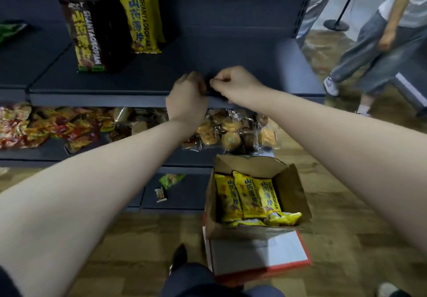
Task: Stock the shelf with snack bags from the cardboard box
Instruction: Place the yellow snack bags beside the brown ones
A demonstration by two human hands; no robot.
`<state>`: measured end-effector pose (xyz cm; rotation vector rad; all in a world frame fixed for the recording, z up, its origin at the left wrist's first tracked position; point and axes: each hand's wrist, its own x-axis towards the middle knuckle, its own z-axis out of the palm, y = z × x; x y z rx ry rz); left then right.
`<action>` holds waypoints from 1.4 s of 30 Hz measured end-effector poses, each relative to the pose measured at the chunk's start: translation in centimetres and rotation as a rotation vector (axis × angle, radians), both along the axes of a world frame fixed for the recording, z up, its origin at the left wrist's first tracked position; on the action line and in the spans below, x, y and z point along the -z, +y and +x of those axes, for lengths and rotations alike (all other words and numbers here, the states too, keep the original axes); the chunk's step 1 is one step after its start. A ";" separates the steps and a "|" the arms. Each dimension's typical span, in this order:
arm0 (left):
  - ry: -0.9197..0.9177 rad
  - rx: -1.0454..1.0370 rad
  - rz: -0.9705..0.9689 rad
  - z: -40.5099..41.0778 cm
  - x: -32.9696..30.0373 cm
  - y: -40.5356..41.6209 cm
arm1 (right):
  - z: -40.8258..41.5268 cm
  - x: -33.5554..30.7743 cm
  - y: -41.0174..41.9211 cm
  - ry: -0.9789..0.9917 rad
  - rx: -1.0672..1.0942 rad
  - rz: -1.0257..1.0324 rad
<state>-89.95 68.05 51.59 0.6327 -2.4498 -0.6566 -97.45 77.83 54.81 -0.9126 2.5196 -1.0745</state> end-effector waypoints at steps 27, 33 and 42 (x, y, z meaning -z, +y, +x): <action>-1.090 0.167 0.421 -2.1 21.5 10.1 | 0.2 23.8 12.3 -0.507 -0.045 0.685; -1.202 0.096 0.464 -2.5 24.7 11.3 | 0.8 27.9 12.4 -0.526 0.021 0.694; -1.168 -0.014 0.607 -1.8 27.1 12.6 | 2.1 33.0 10.8 -0.525 0.084 0.747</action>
